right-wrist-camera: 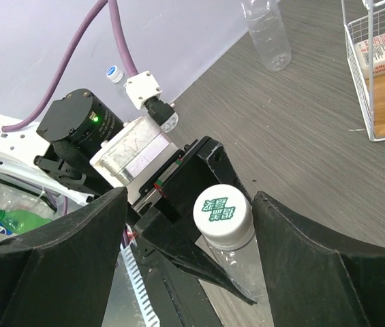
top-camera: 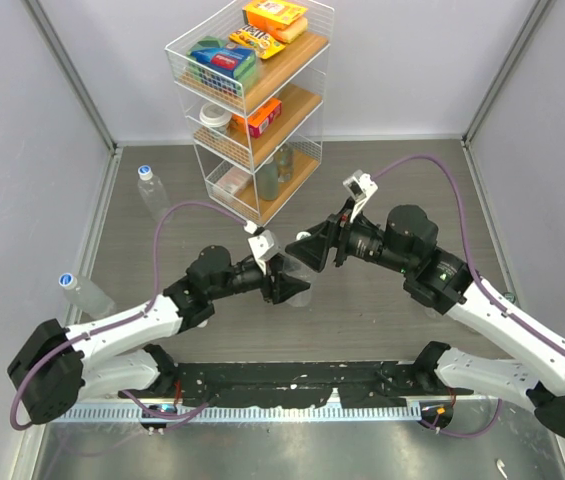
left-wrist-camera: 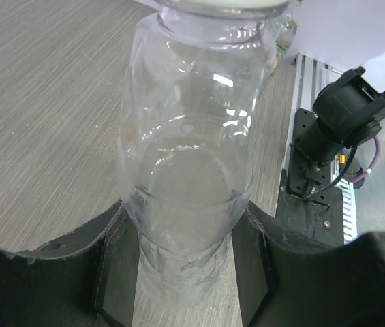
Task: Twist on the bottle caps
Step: Screw the bottle cap onto the plastic bottle.
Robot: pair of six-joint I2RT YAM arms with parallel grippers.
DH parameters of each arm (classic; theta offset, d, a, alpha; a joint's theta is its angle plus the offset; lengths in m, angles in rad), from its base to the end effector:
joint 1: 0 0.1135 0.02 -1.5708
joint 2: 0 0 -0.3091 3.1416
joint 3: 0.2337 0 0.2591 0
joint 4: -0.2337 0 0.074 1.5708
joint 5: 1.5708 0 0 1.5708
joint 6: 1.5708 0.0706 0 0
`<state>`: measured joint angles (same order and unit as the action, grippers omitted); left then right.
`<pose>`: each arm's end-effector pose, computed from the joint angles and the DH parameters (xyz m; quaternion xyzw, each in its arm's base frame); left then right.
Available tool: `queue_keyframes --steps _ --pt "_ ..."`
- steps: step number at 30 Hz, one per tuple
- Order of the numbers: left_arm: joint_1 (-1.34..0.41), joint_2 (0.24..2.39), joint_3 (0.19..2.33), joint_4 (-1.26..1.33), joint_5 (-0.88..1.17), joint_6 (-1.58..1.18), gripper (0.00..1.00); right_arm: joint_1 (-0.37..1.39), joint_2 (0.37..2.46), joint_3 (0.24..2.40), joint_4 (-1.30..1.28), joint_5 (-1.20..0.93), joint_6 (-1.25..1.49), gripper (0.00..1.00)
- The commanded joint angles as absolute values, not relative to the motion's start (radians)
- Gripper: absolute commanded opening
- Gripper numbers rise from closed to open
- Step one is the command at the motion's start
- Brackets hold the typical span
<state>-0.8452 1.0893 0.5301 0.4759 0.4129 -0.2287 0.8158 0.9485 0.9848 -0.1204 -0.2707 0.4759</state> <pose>0.1517 -0.2137 0.2931 0.3508 0.6442 -0.4686 0.4923 0.1446 0.1812 0.4218 -0.2134 0.7035 0.4829 0.4757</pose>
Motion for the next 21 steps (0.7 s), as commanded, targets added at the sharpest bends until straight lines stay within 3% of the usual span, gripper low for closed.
queue_keyframes --steps 1,10,14,21 --pt "-0.799 1.127 0.552 0.445 0.259 -0.282 0.0 0.836 0.897 0.991 -0.049 -0.411 0.499 0.77" --pt "-0.785 1.144 0.571 0.419 0.242 -0.301 0.0 0.834 0.89 0.986 -0.063 -0.443 0.503 0.76" --pt "-0.784 1.112 0.549 0.446 0.31 -0.275 0.0 0.834 0.879 1.008 -0.161 -0.335 0.453 0.76" --pt "-0.784 1.055 0.589 0.299 0.693 -0.128 0.0 0.831 0.943 1.227 -0.574 -0.118 0.2 0.78"
